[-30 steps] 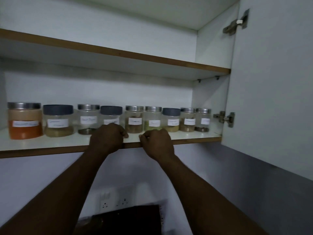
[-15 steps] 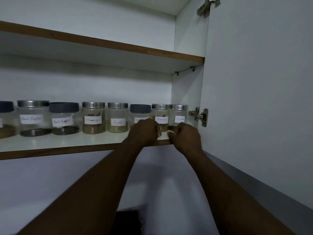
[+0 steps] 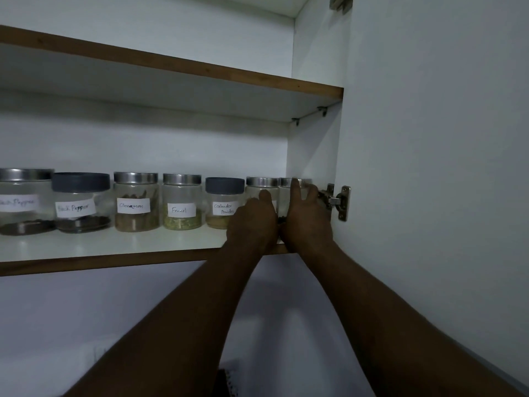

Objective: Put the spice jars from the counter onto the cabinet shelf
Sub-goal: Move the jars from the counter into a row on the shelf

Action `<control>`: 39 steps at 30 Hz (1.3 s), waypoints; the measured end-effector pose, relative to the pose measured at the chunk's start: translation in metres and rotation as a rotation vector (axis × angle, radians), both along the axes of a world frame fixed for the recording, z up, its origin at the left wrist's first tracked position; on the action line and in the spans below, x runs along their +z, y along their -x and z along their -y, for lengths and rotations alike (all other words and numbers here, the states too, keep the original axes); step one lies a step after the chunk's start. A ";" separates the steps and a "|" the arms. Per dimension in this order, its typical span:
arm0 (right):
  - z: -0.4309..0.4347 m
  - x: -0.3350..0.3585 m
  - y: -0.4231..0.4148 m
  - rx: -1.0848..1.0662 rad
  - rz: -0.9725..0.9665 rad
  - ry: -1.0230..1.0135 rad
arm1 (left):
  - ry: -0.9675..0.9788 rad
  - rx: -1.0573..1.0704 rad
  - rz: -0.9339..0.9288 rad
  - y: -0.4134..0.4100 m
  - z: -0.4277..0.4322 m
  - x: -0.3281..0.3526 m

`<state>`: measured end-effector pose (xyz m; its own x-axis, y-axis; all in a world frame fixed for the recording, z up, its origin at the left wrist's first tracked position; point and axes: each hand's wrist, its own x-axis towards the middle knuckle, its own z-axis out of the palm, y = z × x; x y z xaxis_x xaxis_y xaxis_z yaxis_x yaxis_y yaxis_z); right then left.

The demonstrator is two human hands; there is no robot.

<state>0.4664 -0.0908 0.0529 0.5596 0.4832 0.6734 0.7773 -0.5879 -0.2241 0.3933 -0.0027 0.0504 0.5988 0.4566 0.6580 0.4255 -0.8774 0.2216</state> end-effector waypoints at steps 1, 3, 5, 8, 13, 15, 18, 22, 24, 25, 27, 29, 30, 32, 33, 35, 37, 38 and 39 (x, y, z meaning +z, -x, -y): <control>-0.002 0.002 -0.003 -0.012 0.012 0.007 | 0.028 0.013 0.024 0.000 0.001 0.001; -0.007 0.007 -0.010 -0.047 0.033 0.044 | 0.048 0.057 0.066 -0.002 0.005 0.000; -0.013 0.011 -0.017 -0.058 0.041 0.066 | 0.020 0.093 0.112 -0.004 0.006 -0.001; -0.025 0.013 -0.024 -0.039 0.021 0.064 | 0.012 0.122 0.140 -0.006 0.006 -0.002; -0.042 0.018 -0.034 -0.062 0.054 0.059 | 0.059 0.143 0.045 -0.015 -0.010 0.005; -0.049 0.022 -0.041 -0.060 0.051 0.102 | 0.065 0.135 0.020 -0.018 -0.021 0.007; -0.059 0.028 -0.055 -0.061 0.045 0.147 | 0.085 0.136 0.006 -0.025 -0.034 0.009; -0.067 0.034 -0.066 -0.013 -0.006 0.115 | 0.163 0.143 -0.051 -0.036 -0.047 0.016; -0.074 0.039 -0.071 -0.032 0.019 0.174 | 0.178 0.156 -0.077 -0.041 -0.058 0.024; -0.076 0.039 -0.073 -0.038 0.029 0.203 | 0.166 0.160 -0.093 -0.043 -0.062 0.029; -0.080 0.038 -0.077 -0.028 0.044 0.207 | 0.114 0.151 -0.105 -0.047 -0.072 0.038; -0.084 0.034 -0.081 -0.011 0.077 0.180 | 0.072 0.114 -0.085 -0.049 -0.081 0.043; -0.085 0.033 -0.084 -0.008 0.095 0.168 | 0.068 0.096 -0.076 -0.050 -0.084 0.044; -0.087 0.032 -0.087 -0.002 0.109 0.156 | 0.082 0.056 -0.056 -0.051 -0.089 0.043; -0.087 0.031 -0.088 0.003 0.104 0.152 | 0.084 0.033 -0.037 -0.051 -0.092 0.042; -0.087 0.030 -0.089 0.009 0.078 0.139 | 0.073 0.005 -0.007 -0.053 -0.096 0.037; -0.085 0.030 -0.087 0.020 0.041 0.091 | 0.062 -0.003 0.001 -0.052 -0.100 0.034; -0.083 0.030 -0.086 0.027 0.038 0.069 | 0.064 0.001 0.003 -0.051 -0.100 0.032; -0.082 0.030 -0.084 0.029 0.045 0.053 | 0.059 0.011 0.007 -0.051 -0.100 0.031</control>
